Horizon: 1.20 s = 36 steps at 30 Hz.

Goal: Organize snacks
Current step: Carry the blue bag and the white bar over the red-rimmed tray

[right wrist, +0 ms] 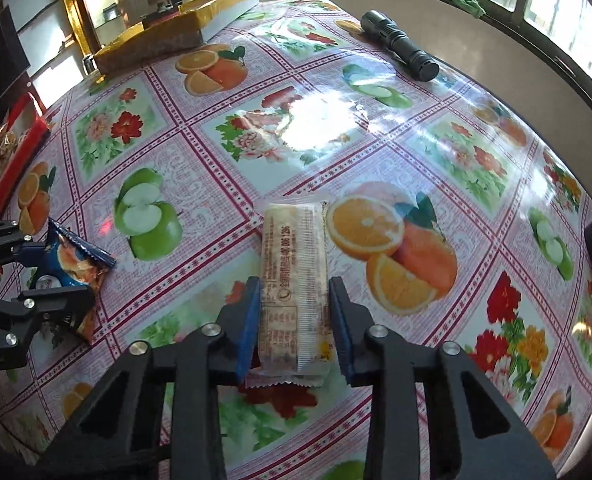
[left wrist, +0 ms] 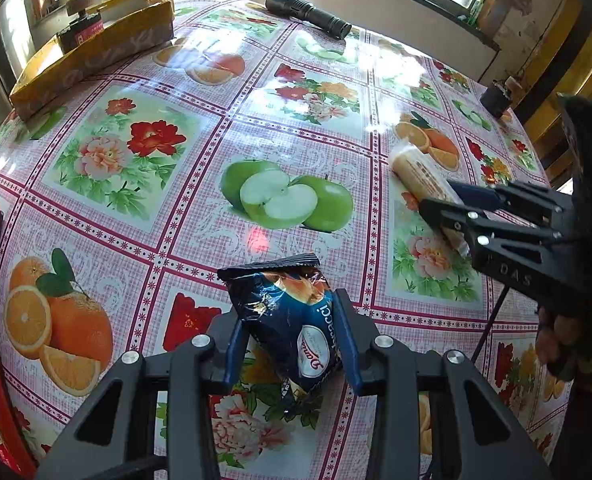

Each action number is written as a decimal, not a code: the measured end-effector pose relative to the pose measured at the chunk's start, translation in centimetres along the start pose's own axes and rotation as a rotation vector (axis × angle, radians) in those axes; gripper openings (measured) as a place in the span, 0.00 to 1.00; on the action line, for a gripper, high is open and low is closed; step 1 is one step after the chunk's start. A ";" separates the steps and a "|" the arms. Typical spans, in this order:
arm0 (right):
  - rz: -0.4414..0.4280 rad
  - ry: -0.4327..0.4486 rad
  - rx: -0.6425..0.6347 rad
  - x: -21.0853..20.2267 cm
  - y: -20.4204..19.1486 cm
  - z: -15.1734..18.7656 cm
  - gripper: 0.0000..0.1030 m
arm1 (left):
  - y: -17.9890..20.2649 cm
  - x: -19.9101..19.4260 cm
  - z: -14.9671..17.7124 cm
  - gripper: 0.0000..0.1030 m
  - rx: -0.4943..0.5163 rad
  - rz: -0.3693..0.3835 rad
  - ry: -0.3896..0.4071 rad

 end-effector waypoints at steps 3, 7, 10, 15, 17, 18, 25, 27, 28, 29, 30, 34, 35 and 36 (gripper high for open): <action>0.012 0.039 0.103 -1.2 -0.5 1.9 0.34 | -0.5 -0.5 0.9 0.34 -0.009 0.013 0.000; -0.048 0.095 0.264 -3.4 -1.6 4.5 0.34 | -0.7 -1.6 2.2 0.21 -0.010 0.014 0.002; -0.101 0.134 0.327 -5.1 -3.3 6.1 0.34 | -0.9 -2.4 3.3 0.19 -0.003 -0.002 0.000; -0.160 0.186 0.390 -7.7 -6.6 8.5 0.34 | -1.8 -3.6 5.5 0.19 -0.010 0.012 0.006; -0.193 0.194 0.407 -8.2 -7.7 9.1 0.34 | -2.1 -3.7 5.8 0.20 -0.010 0.022 0.005; -0.198 0.200 0.411 -8.4 -8.2 9.4 0.34 | -2.3 -3.8 5.9 0.20 -0.009 0.014 0.005; -0.231 0.237 0.453 -10.0 -10.2 10.7 0.34 | -2.7 -3.0 5.9 0.22 -0.011 -0.020 -0.012; -0.234 0.245 0.467 -10.3 -10.5 11.1 0.34 | -2.5 -2.9 5.6 0.19 -0.004 -0.029 -0.010; -0.238 0.246 0.472 -10.4 -10.6 11.2 0.34 | -2.4 -2.9 5.5 0.19 -0.004 -0.029 -0.015; -0.233 0.252 0.478 -10.6 -10.6 11.4 0.34 | -2.3 -3.0 5.6 0.18 -0.004 -0.023 -0.015; -0.229 0.255 0.485 -10.7 -10.6 11.6 0.34 | -2.2 -3.2 5.7 0.18 -0.003 -0.022 -0.010; -0.231 0.267 0.491 -11.4 -10.8 11.7 0.34 | -2.4 -4.6 6.4 0.18 0.003 -0.044 0.014; -0.231 0.270 0.488 -11.5 -11.0 11.6 0.34 | -2.5 -5.1 6.6 0.18 0.005 -0.055 0.021; -0.230 0.272 0.487 -11.6 -11.0 11.6 0.34 | -2.7 -5.7 6.9 0.18 0.009 -0.070 0.027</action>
Point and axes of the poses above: each gripper's, at about its wrist camera, not at the fingertips, and x roughly the way its jaws point, y to its right, z to its underside, the point moved 10 cm from there along x, roughly the way its jaws point, and after that the axes turned 13 degrees about x, right-handed, at the moved point
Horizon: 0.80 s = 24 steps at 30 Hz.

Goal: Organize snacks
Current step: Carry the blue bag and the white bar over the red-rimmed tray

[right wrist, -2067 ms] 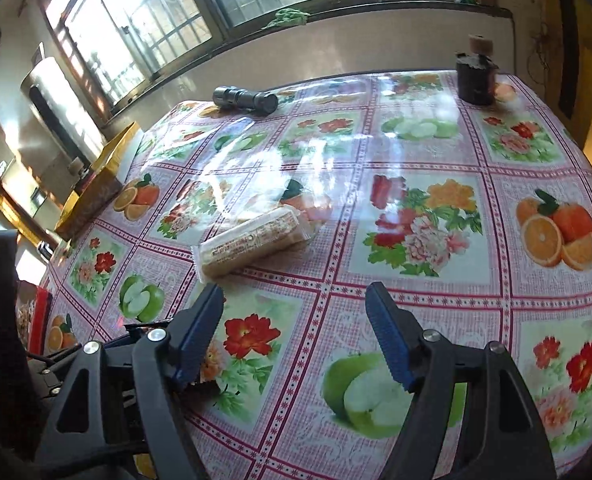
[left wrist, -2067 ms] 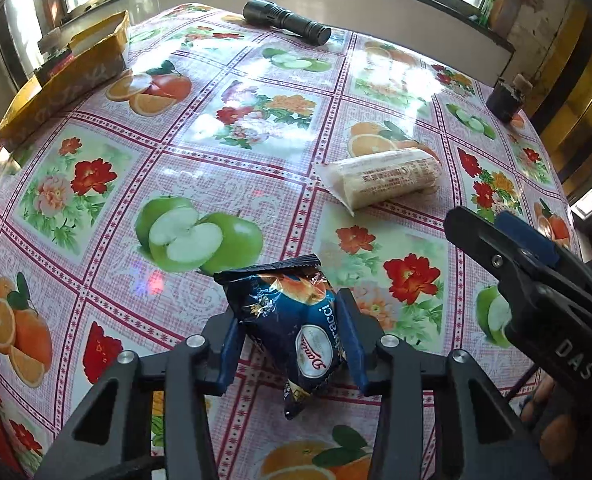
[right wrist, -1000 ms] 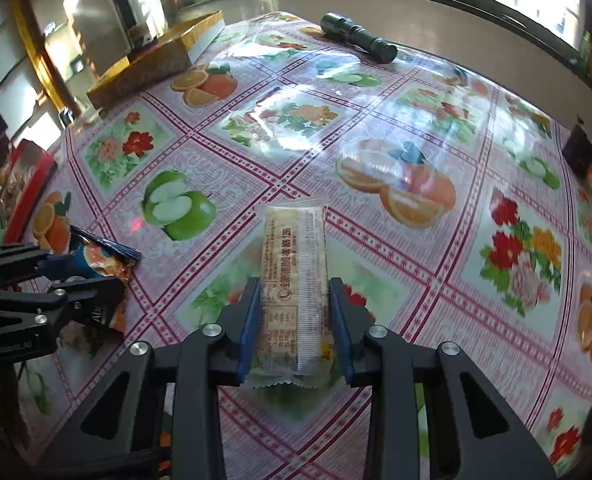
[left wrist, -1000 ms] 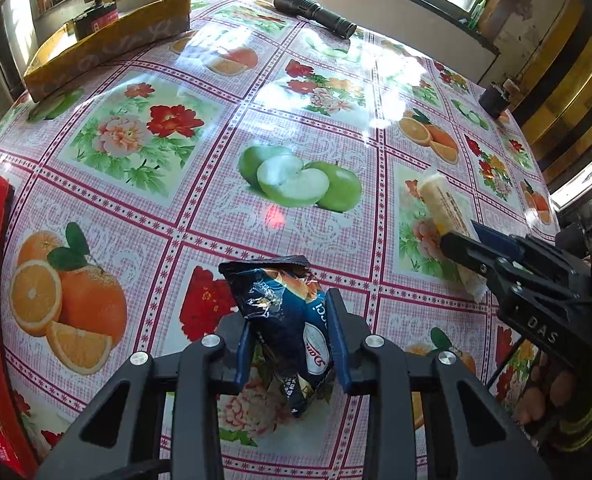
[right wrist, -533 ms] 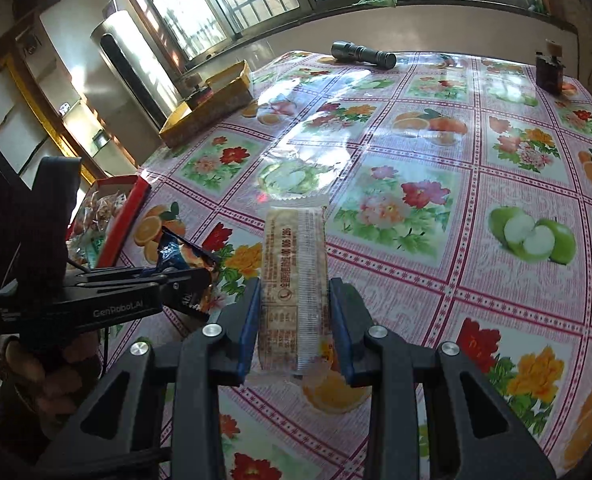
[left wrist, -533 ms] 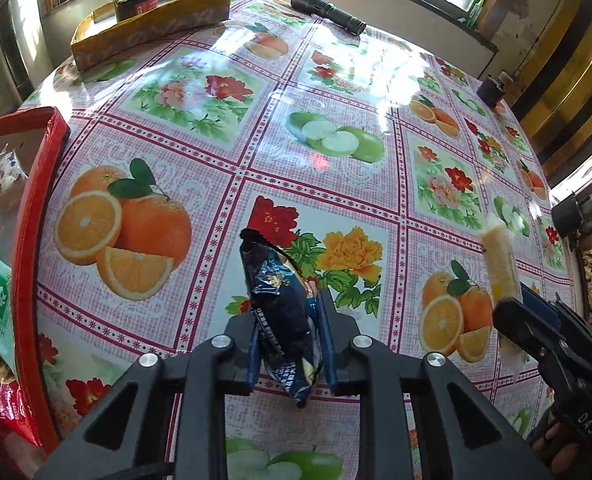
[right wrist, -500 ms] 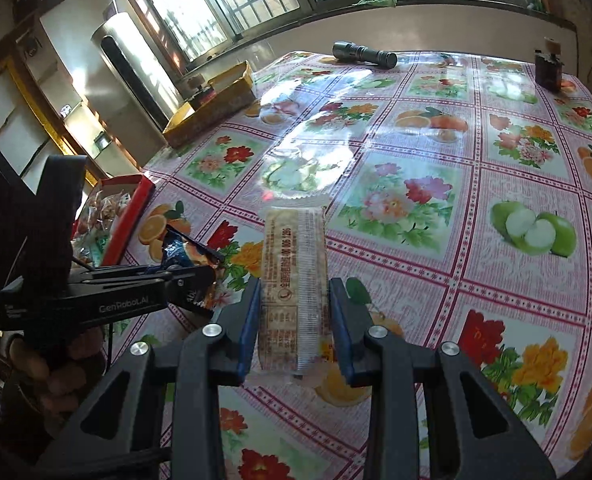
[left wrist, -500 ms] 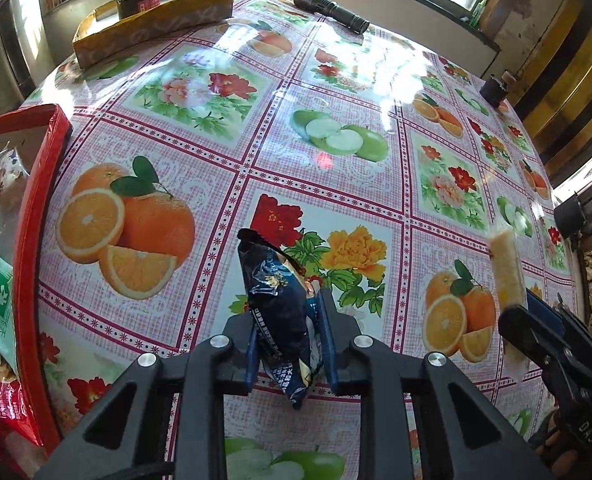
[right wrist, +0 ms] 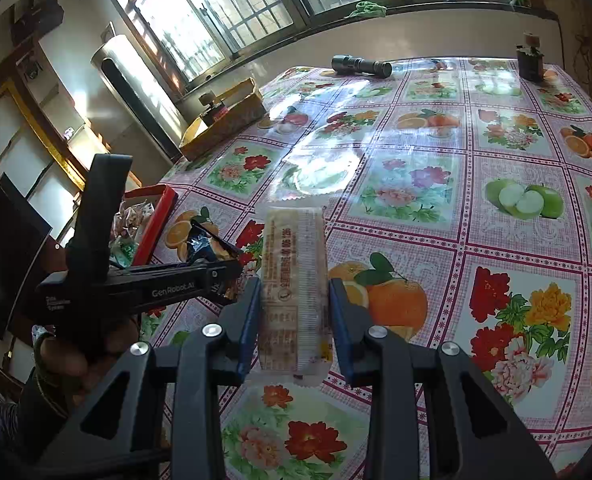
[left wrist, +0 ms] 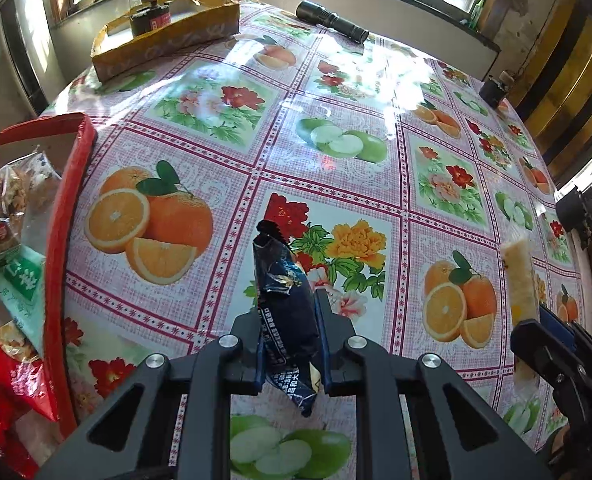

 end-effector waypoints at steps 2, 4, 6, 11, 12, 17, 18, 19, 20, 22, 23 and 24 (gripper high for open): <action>-0.004 -0.004 -0.002 0.1 -0.3 0.1 0.34 | -0.6 -1.1 0.4 0.18 0.006 -0.031 0.013; -0.010 -0.005 -0.005 0.3 -0.7 0.3 0.34 | -1.2 -2.2 0.9 0.18 0.013 -0.064 0.028; -0.023 -0.009 -0.007 0.5 -1.3 0.5 0.34 | -1.8 -3.3 1.4 0.18 0.016 -0.087 0.040; -0.043 -0.024 -0.032 1.4 -3.2 1.4 0.34 | -3.4 -5.0 2.8 0.18 0.014 -0.116 0.052; -0.050 -0.029 -0.035 1.6 -3.6 1.5 0.34 | -3.8 -5.3 3.0 0.18 0.011 -0.119 0.053; -0.068 -0.047 -0.060 2.4 -5.5 2.3 0.34 | -4.9 -6.5 3.7 0.18 0.000 -0.136 0.070; -0.071 -0.050 -0.063 2.6 -5.8 2.4 0.34 | -5.2 -6.7 3.8 0.18 -0.002 -0.140 0.074; -0.074 -0.054 -0.065 2.8 -6.1 2.6 0.34 | -5.4 -7.0 4.0 0.18 -0.004 -0.145 0.080; -0.078 -0.057 -0.067 2.9 -6.4 2.7 0.34 | -5.6 -7.3 4.1 0.18 -0.005 -0.151 0.084; -0.083 -0.062 -0.073 3.1 -7.0 2.9 0.34 | -6.1 -7.8 4.3 0.18 -0.011 -0.163 0.094; -0.085 -0.064 -0.077 3.1 -7.2 3.1 0.34 | -6.3 -8.0 4.5 0.18 -0.012 -0.168 0.099; -0.088 -0.067 -0.080 3.2 -7.5 3.2 0.34 | -6.5 -8.2 4.6 0.18 -0.014 -0.174 0.103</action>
Point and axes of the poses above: each gripper's, at about its wrist camera, not at the fingertips, and x roughly the way its jaws point, y to its right, z to its underside, the point moved 10 cm from there along x, roughly the way its jaws point, and after that the axes turned 13 degrees about x, right-handed, at the moved point
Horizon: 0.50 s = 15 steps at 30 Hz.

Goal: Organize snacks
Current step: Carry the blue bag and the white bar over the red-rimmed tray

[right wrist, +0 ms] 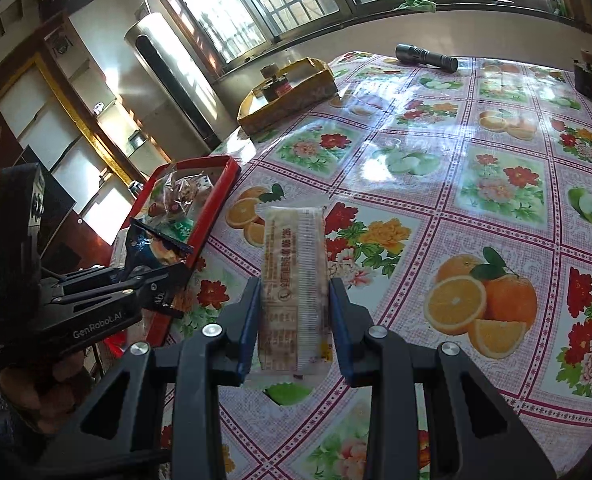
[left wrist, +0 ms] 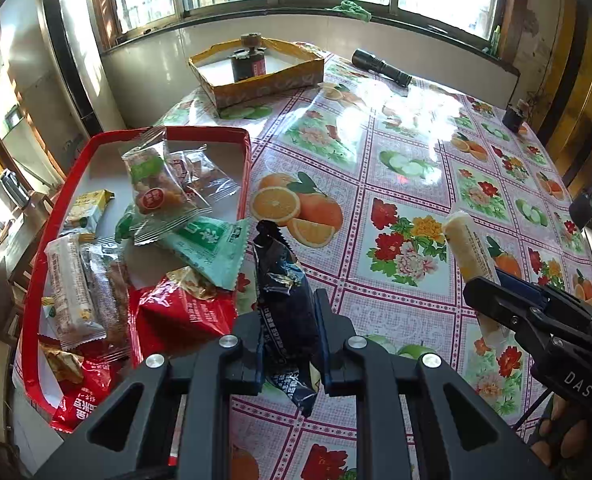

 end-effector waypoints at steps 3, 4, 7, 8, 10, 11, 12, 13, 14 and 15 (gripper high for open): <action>-0.013 -0.007 -0.008 0.3 -1.0 0.3 0.34 | -0.9 -0.5 0.2 0.18 -0.007 -0.019 0.011; -0.018 -0.010 -0.010 0.4 -1.4 0.4 0.34 | -1.3 -0.7 0.3 0.18 -0.012 -0.023 0.013; -0.032 -0.021 -0.020 1.0 -2.4 0.5 0.34 | -2.5 -1.0 0.6 0.18 -0.022 -0.047 0.018; -0.034 -0.024 -0.025 1.2 -2.8 0.5 0.34 | -2.9 -1.1 0.7 0.18 -0.026 -0.054 0.020; -0.043 -0.030 -0.035 1.5 -3.5 0.5 0.34 | -3.8 -1.2 0.9 0.18 -0.035 -0.066 0.022; -0.047 -0.033 -0.039 1.8 -3.9 0.5 0.34 | -4.1 -1.2 1.0 0.18 -0.039 -0.072 0.022; -0.052 -0.036 -0.044 2.0 -4.3 0.5 0.34 | -4.5 -1.3 1.2 0.18 -0.044 -0.077 0.022; -0.055 -0.039 -0.050 2.3 -4.7 0.4 0.34 | -4.9 -1.4 1.3 0.18 -0.049 -0.083 0.023; -0.059 -0.043 -0.056 2.6 -5.2 0.4 0.34 | -5.4 -1.4 1.4 0.18 -0.053 -0.086 0.023; -0.066 -0.048 -0.061 2.8 -5.6 0.5 0.34 | -5.7 -1.5 1.5 0.18 -0.056 -0.091 0.024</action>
Point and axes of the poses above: each gripper's, at about its wrist camera, not at the fingertips, and x roughly the way its jaws point, y to its right, z to its underside, the point moved 10 cm from there along x, roughly the way its jaws point, and after that the axes turned 13 degrees about x, right-handed, at the moved point
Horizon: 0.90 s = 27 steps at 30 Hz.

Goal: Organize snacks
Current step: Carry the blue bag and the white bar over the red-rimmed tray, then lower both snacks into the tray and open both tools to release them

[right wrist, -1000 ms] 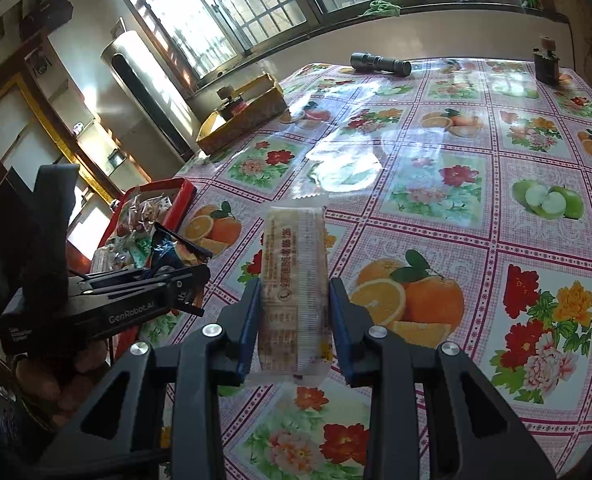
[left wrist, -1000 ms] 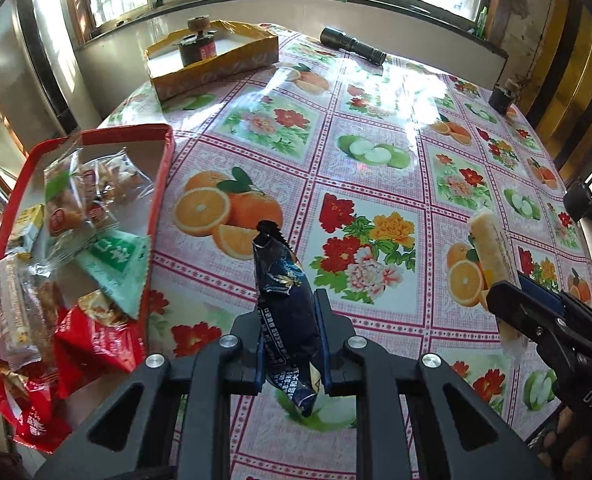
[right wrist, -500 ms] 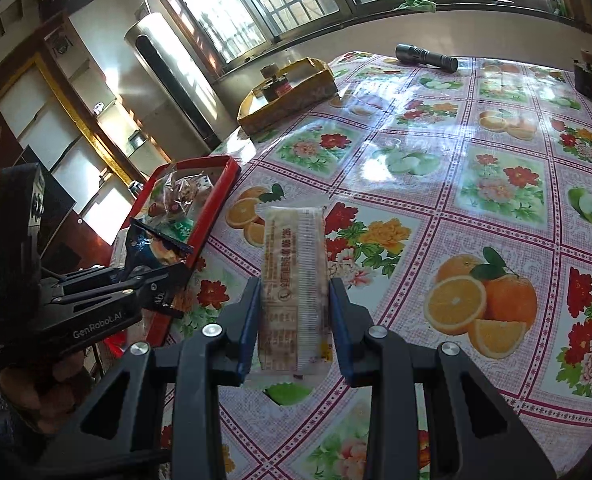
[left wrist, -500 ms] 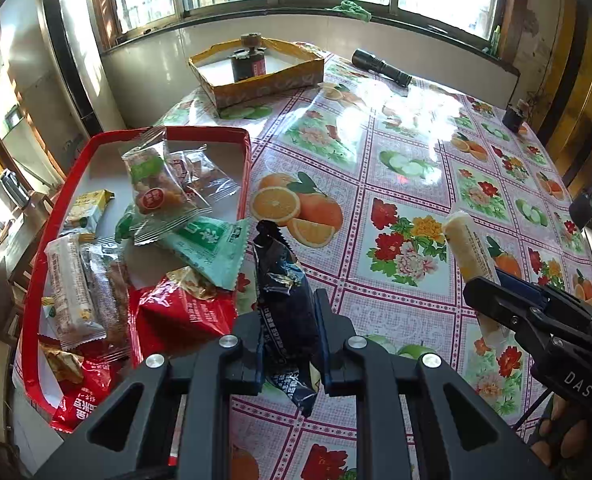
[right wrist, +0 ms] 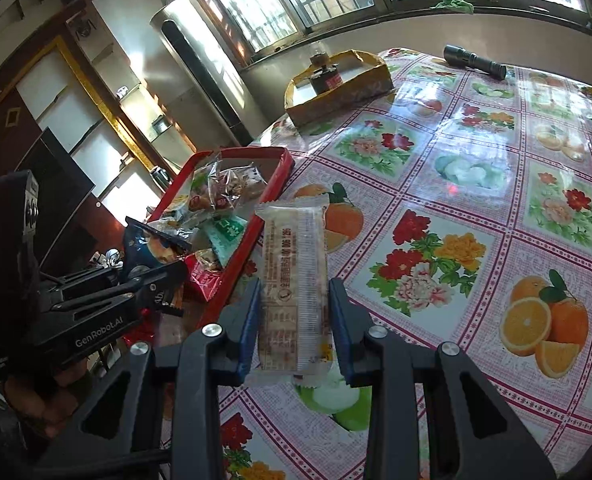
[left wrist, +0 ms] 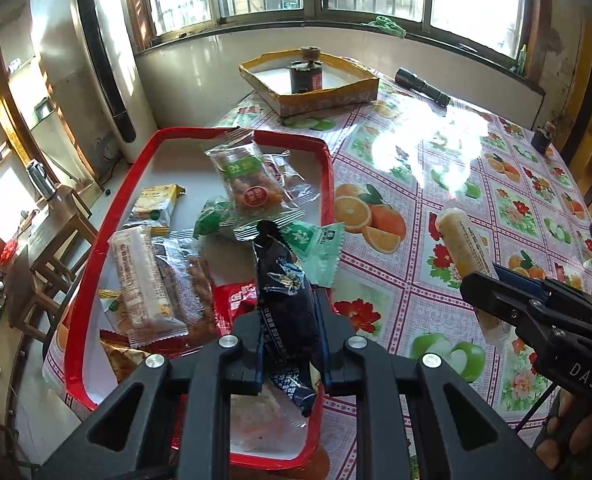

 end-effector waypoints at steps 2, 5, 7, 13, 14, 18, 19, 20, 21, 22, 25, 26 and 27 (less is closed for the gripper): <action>-0.013 -0.009 -0.010 0.7 -0.9 0.0 0.34 | -0.8 -0.1 0.1 0.18 -0.008 -0.012 0.004; -0.029 -0.021 -0.027 1.7 -2.3 -0.1 0.34 | -2.0 -0.2 0.1 0.18 -0.018 -0.031 0.009; -0.038 -0.029 -0.039 2.4 -3.2 -0.2 0.34 | -2.8 -0.2 0.1 0.18 -0.029 -0.041 0.009; -0.069 -0.047 -0.065 4.7 -5.7 -0.9 0.34 | -5.4 0.2 0.3 0.18 -0.069 -0.062 0.004; -0.072 -0.049 -0.072 5.1 -6.2 -1.0 0.34 | -5.8 0.3 0.3 0.18 -0.077 -0.066 0.003; -0.087 -0.058 -0.101 6.5 -8.2 -1.7 0.34 | -7.2 0.5 0.5 0.18 -0.100 -0.074 -0.002; -0.091 -0.061 -0.107 6.8 -8.6 -1.8 0.34 | -7.4 0.6 0.5 0.18 -0.104 -0.074 -0.003; -0.094 -0.063 -0.112 7.1 -9.0 -1.9 0.34 | -7.6 0.7 0.5 0.18 -0.107 -0.074 -0.004; -0.098 -0.065 -0.116 7.4 -9.3 -2.1 0.34 | -7.8 0.7 0.6 0.18 -0.110 -0.074 -0.005; -0.101 -0.069 -0.121 7.8 -9.7 -2.2 0.34 | -8.0 0.8 0.6 0.18 -0.113 -0.075 -0.006; -0.108 -0.078 -0.129 8.7 -10.5 -2.5 0.34 | -8.5 1.0 0.7 0.18 -0.123 -0.071 -0.011; -0.110 -0.081 -0.133 9.1 -10.8 -2.6 0.34 | -8.6 1.1 0.7 0.18 -0.127 -0.069 -0.013; -0.111 -0.082 -0.139 9.4 -11.2 -2.6 0.34 | -8.7 1.2 0.8 0.18 -0.130 -0.066 -0.015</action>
Point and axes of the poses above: each gripper's, at about its wrist camera, not at the fingertips, and x roughly the way its jaws point, y to its right, z to its underside, the point moved 10 cm from there along x, roughly the way its jaws point, and after that the axes turned 13 degrees about x, right-handed, at the moved point
